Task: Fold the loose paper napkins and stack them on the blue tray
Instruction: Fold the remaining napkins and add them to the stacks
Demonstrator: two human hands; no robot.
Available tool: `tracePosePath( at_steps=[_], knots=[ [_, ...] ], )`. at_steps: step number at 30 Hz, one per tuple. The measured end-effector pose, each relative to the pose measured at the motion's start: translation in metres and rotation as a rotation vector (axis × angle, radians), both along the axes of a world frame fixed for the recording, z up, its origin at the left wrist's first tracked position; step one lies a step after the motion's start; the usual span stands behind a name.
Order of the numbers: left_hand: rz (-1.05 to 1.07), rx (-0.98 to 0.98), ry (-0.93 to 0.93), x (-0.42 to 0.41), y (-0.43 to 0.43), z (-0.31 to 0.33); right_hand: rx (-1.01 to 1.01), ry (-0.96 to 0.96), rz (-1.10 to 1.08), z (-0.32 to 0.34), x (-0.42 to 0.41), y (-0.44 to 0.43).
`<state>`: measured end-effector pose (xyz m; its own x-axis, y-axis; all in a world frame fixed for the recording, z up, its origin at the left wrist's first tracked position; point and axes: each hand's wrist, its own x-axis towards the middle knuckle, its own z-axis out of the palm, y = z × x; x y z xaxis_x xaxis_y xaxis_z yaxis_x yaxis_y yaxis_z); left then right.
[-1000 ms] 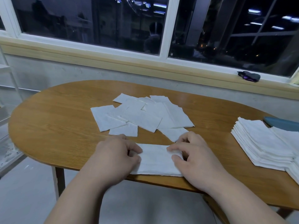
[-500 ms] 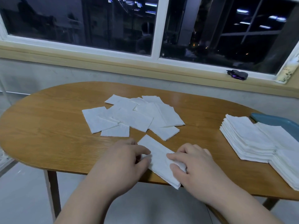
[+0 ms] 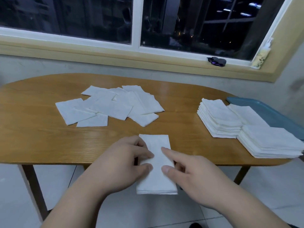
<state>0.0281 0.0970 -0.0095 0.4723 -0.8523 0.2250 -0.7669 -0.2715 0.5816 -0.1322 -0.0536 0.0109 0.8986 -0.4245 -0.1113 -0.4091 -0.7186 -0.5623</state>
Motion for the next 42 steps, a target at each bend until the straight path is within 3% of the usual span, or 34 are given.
tracePosePath(
  at_steps=[4,8,17,23,28,34,42],
  knots=[
    [-0.048,-0.01,0.087,-0.005,-0.005,-0.001,0.243,-0.186,-0.152,-0.013,0.007,-0.006],
    [-0.098,-0.047,0.192,-0.013,-0.009,0.0,0.435,-0.255,-0.279,-0.009,0.006,-0.014],
    [-0.073,-0.165,0.324,-0.059,-0.05,0.016,0.602,-0.545,-0.274,0.017,-0.051,-0.054],
    [-0.139,-0.302,0.608,-0.102,-0.118,0.048,0.666,-0.688,-0.272,0.034,-0.088,-0.098],
    [-0.103,-0.25,0.535,-0.126,-0.192,0.079,0.572,-0.722,-0.354,0.059,-0.112,-0.157],
    [-0.022,-0.214,0.458,-0.124,-0.286,0.105,0.327,-0.592,-0.44,0.079,-0.108,-0.25],
    [0.037,-0.048,0.376,-0.1,-0.374,0.097,0.209,-0.447,-0.501,0.063,-0.08,-0.348]
  ],
)
